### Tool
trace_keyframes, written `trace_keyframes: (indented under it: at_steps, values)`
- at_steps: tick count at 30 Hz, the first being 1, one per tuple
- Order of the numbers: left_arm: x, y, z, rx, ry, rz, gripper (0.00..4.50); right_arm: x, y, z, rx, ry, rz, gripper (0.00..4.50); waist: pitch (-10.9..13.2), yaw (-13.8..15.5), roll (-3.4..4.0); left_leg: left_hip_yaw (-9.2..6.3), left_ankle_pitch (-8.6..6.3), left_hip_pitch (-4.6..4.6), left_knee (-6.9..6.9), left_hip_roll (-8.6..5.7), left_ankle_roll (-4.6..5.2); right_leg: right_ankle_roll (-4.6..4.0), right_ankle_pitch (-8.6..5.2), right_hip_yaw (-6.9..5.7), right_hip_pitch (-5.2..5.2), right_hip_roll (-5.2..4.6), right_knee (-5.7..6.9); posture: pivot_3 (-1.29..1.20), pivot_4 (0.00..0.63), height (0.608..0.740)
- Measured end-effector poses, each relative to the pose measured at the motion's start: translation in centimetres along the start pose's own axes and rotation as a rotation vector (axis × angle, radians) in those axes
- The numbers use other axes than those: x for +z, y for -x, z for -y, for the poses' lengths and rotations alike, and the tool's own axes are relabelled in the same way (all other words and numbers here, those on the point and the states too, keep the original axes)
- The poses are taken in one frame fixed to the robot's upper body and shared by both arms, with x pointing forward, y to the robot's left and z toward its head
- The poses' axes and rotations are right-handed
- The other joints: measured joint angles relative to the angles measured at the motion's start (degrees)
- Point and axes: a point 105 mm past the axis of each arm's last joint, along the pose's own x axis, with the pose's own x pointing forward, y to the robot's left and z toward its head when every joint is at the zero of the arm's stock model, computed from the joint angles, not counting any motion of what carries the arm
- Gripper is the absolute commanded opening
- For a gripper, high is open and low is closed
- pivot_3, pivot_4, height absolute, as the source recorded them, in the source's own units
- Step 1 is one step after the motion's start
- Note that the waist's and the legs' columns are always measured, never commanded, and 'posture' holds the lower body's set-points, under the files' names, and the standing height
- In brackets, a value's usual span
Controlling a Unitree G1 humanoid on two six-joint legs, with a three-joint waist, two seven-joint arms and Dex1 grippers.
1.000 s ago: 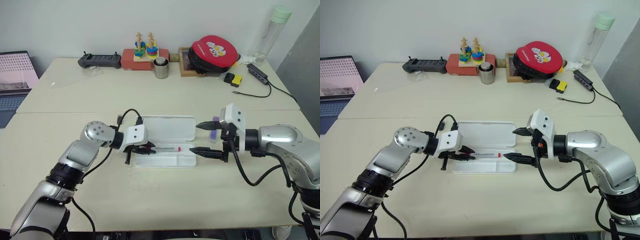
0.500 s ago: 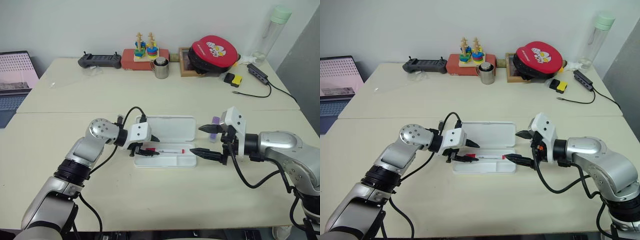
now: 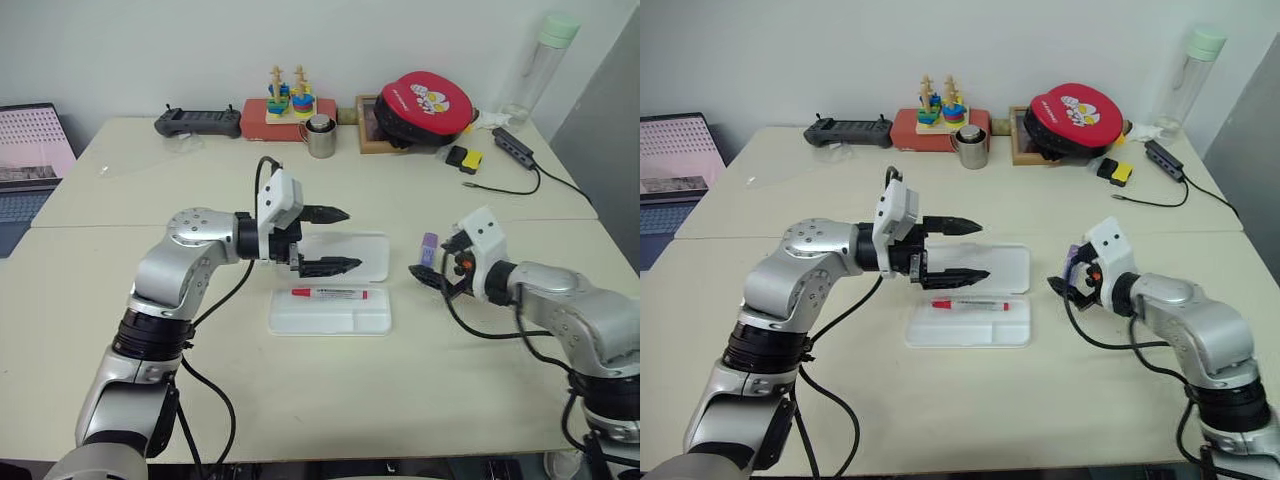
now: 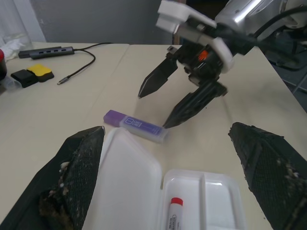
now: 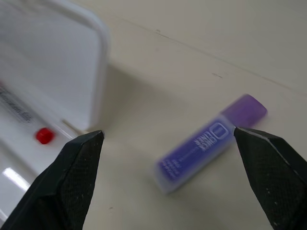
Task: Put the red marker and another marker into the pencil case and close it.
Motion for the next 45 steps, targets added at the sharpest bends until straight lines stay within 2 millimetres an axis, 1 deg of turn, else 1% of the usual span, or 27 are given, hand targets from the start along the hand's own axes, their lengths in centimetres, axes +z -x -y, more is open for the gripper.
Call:
trace_keyframes:
  at_steps: [4,10,11,15,18,20,25,27,31,33,35,36,37,38,39,40,41,42,43,44,45]
  values:
    - [0.0,-1.1,0.2,-0.001,-0.002,0.016,4.45,-0.4,-2.1,-0.8,-0.094,-0.098,-0.034,4.50,-0.02,-0.22,0.03,-0.02,0.00,-0.01,-0.01,-0.01,0.00,0.00,0.00,0.03,-0.02,0.01,0.01,0.00,0.150,0.740]
    - [-0.1,-1.3,0.2,0.009,-0.021,0.007,4.45,-2.0,-2.9,-0.3,-0.234,-0.053,-0.135,4.50,-0.02,-0.23,0.04,0.00,0.00,-0.01,-0.01,-0.03,0.00,0.00,0.00,0.00,-0.02,0.00,-0.01,0.00,0.150,0.740]
    - [-0.1,-1.3,0.2,0.009,-0.023,0.005,4.45,-1.9,-3.0,-0.3,-0.242,-0.038,-0.136,4.50,-0.04,-0.30,0.06,0.02,0.00,0.02,-0.04,-0.04,0.00,0.00,0.00,0.00,-0.02,0.01,-0.01,0.00,0.150,0.740]
    - [-0.2,-1.4,0.1,0.012,-0.032,0.000,4.50,-1.8,-3.3,-0.3,-0.258,-0.021,-0.137,3.94,-0.07,-0.34,0.05,0.01,0.00,0.06,0.02,-0.04,0.00,0.00,0.00,0.00,0.05,0.01,0.00,0.00,0.150,0.740]
    - [-0.1,-1.3,0.1,0.012,-0.037,0.000,4.50,-1.9,-3.5,0.1,-0.271,-0.020,-0.134,3.18,-0.08,-0.15,0.05,-0.03,0.00,0.05,0.06,-0.06,0.00,0.00,0.00,0.00,0.09,0.01,0.00,0.00,0.150,0.740]
    - [-0.2,-1.3,0.1,0.013,-0.037,-0.001,4.50,-1.9,-3.5,0.3,-0.280,-0.025,-0.133,2.81,-0.09,-0.11,0.04,-0.04,0.00,0.05,0.07,-0.06,0.00,0.00,0.00,0.00,0.09,0.00,0.00,0.00,0.150,0.740]
    - [-0.3,-1.3,0.2,0.014,-0.038,0.000,4.50,-2.0,-3.4,0.7,-0.287,-0.115,-0.127,1.52,-0.09,-0.12,0.05,-0.05,0.00,0.04,0.07,-0.06,0.00,0.00,0.00,0.00,0.08,0.00,0.01,0.00,0.150,0.740]
    - [-0.3,-1.3,0.2,0.015,-0.039,0.001,4.50,-2.0,-3.4,0.8,-0.289,-0.127,-0.128,1.10,-0.09,-0.12,0.05,-0.05,0.00,0.04,0.07,-0.06,0.00,0.00,0.00,0.01,0.08,0.00,0.01,0.00,0.150,0.740]
    - [-0.2,-1.3,0.1,0.017,-0.051,0.005,4.50,-2.0,-3.3,1.1,-0.298,-0.144,-0.120,1.08,-0.09,-0.14,0.05,-0.04,0.00,0.04,0.07,-0.06,0.00,0.00,0.00,0.01,0.08,0.00,0.01,0.00,0.150,0.740]
    - [-0.1,-1.3,0.1,0.019,-0.056,0.007,4.50,-1.8,-3.3,1.6,-0.305,-0.166,-0.099,1.08,-0.08,-0.18,0.06,-0.02,0.00,0.04,0.07,-0.06,0.00,0.00,0.00,0.01,0.07,0.00,0.01,0.00,0.150,0.740]
    - [-0.1,-1.2,0.1,0.022,-0.048,0.007,4.50,-0.2,-3.2,2.3,-0.305,-0.154,-0.024,1.08,-0.06,-0.35,0.09,0.05,0.00,0.03,0.06,-0.06,0.00,0.01,0.00,0.01,-0.01,0.01,0.03,0.00,0.150,0.740]
    - [-0.1,-0.9,0.0,0.031,-0.034,0.010,4.50,1.5,-3.0,2.6,-0.290,-0.127,0.048,1.08,-0.05,-0.41,0.10,0.05,0.00,0.03,0.03,-0.04,0.00,0.00,0.00,0.00,-0.02,0.01,0.03,0.00,0.150,0.740]
    - [0.0,-0.1,-0.2,0.048,-0.018,0.010,4.50,3.9,-2.6,2.7,-0.253,-0.090,0.143,1.08,-0.04,-0.61,0.11,0.11,0.00,0.02,-0.03,-0.02,0.00,0.00,0.00,0.04,-0.10,0.03,0.04,0.00,0.150,0.740]
    - [0.0,0.6,-0.4,0.069,-0.008,0.006,4.50,5.8,-2.1,2.7,-0.220,-0.072,0.220,1.08,-0.04,-0.97,0.11,0.12,0.00,0.04,-0.08,0.02,0.00,0.00,0.00,0.04,-0.11,0.05,0.06,0.00,0.150,0.740]
    - [0.1,1.2,-0.5,0.084,-0.005,0.003,4.50,7.0,-1.7,2.5,-0.186,-0.062,0.268,1.08,-0.05,-1.17,0.11,0.09,0.00,0.04,-0.11,0.05,0.00,0.00,0.00,0.02,-0.11,0.07,0.06,0.00,0.150,0.740]
    - [0.0,2.2,-0.7,0.114,0.002,-0.007,4.50,8.8,-1.1,1.5,-0.095,-0.042,0.344,1.08,-0.05,-1.48,0.12,0.06,0.00,0.05,-0.15,0.08,0.00,0.00,0.00,0.02,-0.11,0.09,0.04,0.00,0.150,0.740]
    - [-0.3,3.3,-0.7,0.141,0.010,-0.030,4.50,9.9,-0.4,0.1,0.015,-0.003,0.384,1.08,-0.05,-1.81,0.13,0.04,0.00,0.05,-0.20,0.07,0.00,-0.01,0.00,0.04,-0.13,0.09,0.02,0.00,0.150,0.740]
    - [-0.7,4.3,-0.9,0.171,0.021,-0.055,4.50,10.6,0.1,-1.4,0.113,0.038,0.410,1.08,-0.05,-1.91,0.13,-0.01,0.00,0.05,-0.21,0.07,0.00,-0.01,0.00,0.04,-0.13,0.09,0.00,0.00,0.150,0.740]
    - [-1.0,5.2,-0.8,0.195,0.030,-0.079,4.50,10.9,0.5,-2.7,0.200,0.082,0.413,1.08,-0.05,-2.00,0.13,-0.01,0.00,0.04,-0.21,0.06,0.00,-0.01,0.00,0.03,-0.14,0.09,-0.05,0.00,0.150,0.740]
    - [-2.0,7.0,-0.2,0.227,0.057,-0.132,4.50,10.9,0.8,-5.3,0.354,0.160,0.385,1.08,-0.04,-2.28,0.15,0.03,0.00,0.04,-0.21,0.03,0.01,-0.01,0.00,0.06,-0.17,0.07,-0.07,0.00,0.150,0.740]
    - [-2.8,8.0,0.3,0.237,0.082,-0.173,4.50,10.6,1.0,-6.6,0.436,0.206,0.355,1.08,-0.03,-2.34,0.16,-0.05,0.00,0.05,-0.26,0.00,0.01,-0.01,0.00,0.10,-0.18,0.08,-0.09,0.00,0.150,0.740]
